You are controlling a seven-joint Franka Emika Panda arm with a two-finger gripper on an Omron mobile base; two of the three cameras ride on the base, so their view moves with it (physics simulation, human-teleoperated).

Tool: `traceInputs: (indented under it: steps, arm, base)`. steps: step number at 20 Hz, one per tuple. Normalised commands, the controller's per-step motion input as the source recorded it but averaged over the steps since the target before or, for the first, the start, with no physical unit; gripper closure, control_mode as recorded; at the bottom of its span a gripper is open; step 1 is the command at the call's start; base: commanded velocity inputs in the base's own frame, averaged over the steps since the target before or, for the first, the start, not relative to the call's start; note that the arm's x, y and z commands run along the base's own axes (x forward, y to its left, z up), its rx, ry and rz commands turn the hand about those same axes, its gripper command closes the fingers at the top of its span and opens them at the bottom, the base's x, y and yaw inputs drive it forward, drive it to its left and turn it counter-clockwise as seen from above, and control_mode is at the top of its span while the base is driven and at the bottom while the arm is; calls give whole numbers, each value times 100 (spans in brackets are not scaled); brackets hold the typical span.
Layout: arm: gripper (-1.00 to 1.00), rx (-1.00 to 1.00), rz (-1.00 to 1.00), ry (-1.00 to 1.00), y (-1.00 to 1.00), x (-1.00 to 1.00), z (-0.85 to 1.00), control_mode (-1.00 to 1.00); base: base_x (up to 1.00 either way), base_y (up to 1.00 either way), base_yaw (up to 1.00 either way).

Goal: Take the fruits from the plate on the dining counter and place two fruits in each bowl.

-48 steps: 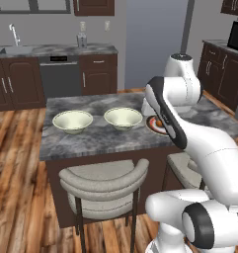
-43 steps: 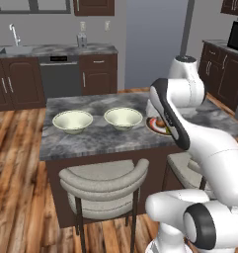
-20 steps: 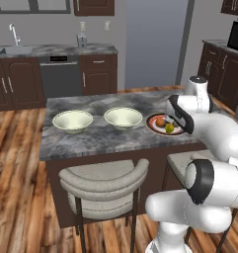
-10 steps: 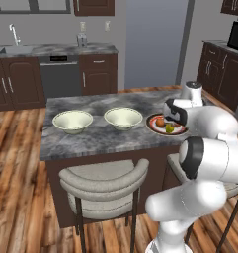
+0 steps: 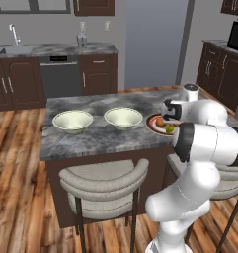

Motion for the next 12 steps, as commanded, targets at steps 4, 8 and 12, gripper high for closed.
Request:
traceInputs:
  steps: [4, 8, 12]
  arm:
    - [-100, 0, 0, -2, 0, 63, -40, -100]
    - [-100, 2, 0, 0, -14, 42, -17, -100]
    - [-100, 3, 0, 0, -27, 37, -20, -100]
  base:
    - [0, 0, 0]
    - [0, 0, 0]
    - [0, 0, 0]
